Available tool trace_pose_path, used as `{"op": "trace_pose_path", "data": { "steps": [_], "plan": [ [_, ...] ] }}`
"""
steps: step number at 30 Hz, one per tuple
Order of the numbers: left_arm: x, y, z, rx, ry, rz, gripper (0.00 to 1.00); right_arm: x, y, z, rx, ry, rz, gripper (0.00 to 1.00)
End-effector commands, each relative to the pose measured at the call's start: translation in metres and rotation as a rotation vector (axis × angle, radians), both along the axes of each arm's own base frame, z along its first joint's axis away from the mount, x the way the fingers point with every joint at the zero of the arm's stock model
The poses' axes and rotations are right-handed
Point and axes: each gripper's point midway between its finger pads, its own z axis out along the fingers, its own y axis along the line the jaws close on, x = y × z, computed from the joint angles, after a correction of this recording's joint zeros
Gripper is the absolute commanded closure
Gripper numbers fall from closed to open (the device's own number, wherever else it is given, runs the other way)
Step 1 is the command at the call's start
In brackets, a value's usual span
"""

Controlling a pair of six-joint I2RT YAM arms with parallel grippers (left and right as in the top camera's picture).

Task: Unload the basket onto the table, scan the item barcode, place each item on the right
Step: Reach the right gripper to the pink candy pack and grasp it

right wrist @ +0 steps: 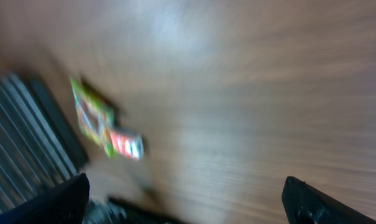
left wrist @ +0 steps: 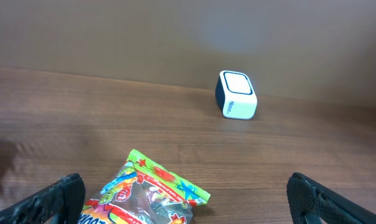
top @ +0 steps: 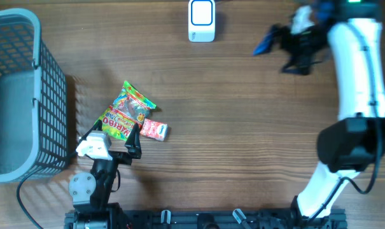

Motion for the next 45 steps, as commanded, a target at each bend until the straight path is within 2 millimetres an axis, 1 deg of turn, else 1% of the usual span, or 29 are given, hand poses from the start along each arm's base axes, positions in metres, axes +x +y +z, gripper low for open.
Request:
{"op": "trace_pose_path", "data": {
  "steps": [1,3,4,8,11,12,13,14,19,22,24,26,28,31,33,36,39,41,43,44,45],
  "plan": [
    [0.001,0.003,-0.005,0.002,0.009,0.014,0.00,-0.033,0.062,-0.031,-0.087,0.129,0.049,0.00],
    [0.001,0.003,-0.005,0.001,0.009,0.014,0.00,-0.052,0.098,-0.047,-0.120,0.167,0.087,0.00],
    [0.001,0.003,-0.005,0.001,0.009,0.014,0.00,-0.059,0.110,-0.052,-0.125,0.177,0.099,0.00],
    [0.001,0.003,-0.005,0.001,0.009,0.014,0.00,-0.090,0.169,-0.082,-0.139,0.236,0.132,0.00],
    [0.001,0.003,-0.005,0.002,0.009,0.014,0.00,-0.106,0.202,-0.099,-0.112,0.270,0.182,0.00],
    [0.001,0.003,-0.005,0.001,0.009,0.014,0.00,-0.111,0.209,-0.103,-0.103,0.281,0.191,0.00],
    [0.001,0.003,-0.005,0.002,0.009,0.014,0.00,-0.115,0.219,-0.112,-0.100,0.296,0.197,0.00],
    [0.001,0.003,-0.005,0.001,0.009,0.014,0.00,-0.117,0.224,-0.120,-0.106,0.309,0.190,0.00],
    [0.001,0.003,-0.005,0.001,0.009,0.014,0.00,-0.123,0.243,-0.150,-0.076,0.392,0.177,0.00],
    [0.001,0.003,-0.005,0.001,0.009,0.014,0.00,-0.122,0.250,-0.161,-0.047,0.411,0.177,0.01],
    [0.001,0.003,-0.005,0.001,0.009,0.014,0.00,-0.119,0.255,-0.165,-0.039,0.415,0.154,0.03],
    [0.001,0.003,-0.005,0.001,0.009,0.014,0.00,-0.115,0.260,-0.167,-0.023,0.405,0.138,0.06],
    [0.001,0.003,-0.005,0.001,0.009,0.014,0.00,-0.112,0.266,-0.167,-0.004,0.397,0.125,0.12],
    [0.001,0.003,-0.005,0.001,0.009,0.014,0.00,-0.108,0.274,-0.167,0.013,0.382,0.104,0.23],
    [0.001,0.003,-0.005,0.001,0.009,0.014,0.00,-0.108,0.277,-0.169,0.006,0.381,0.087,0.27],
    [0.001,0.003,-0.005,0.001,0.009,0.014,0.00,-0.111,0.276,-0.177,-0.036,0.374,0.076,0.27],
    [0.001,0.003,-0.005,0.001,0.009,0.014,0.00,-0.118,0.277,-0.190,-0.072,0.382,0.086,0.27],
    [0.001,0.003,-0.005,0.001,0.009,0.014,0.00,-0.120,0.273,-0.199,-0.112,0.378,0.083,0.27],
    [0.001,0.003,-0.005,0.001,0.009,0.014,0.00,-0.120,0.263,-0.213,-0.172,0.377,0.067,0.27],
    [0.001,0.003,-0.005,0.001,0.009,0.014,0.00,-0.120,0.259,-0.217,-0.194,0.380,0.061,0.35],
    [0.001,0.003,-0.005,0.001,0.009,0.014,0.00,-0.120,0.253,-0.224,-0.225,0.382,0.053,0.47]
  ]
}}
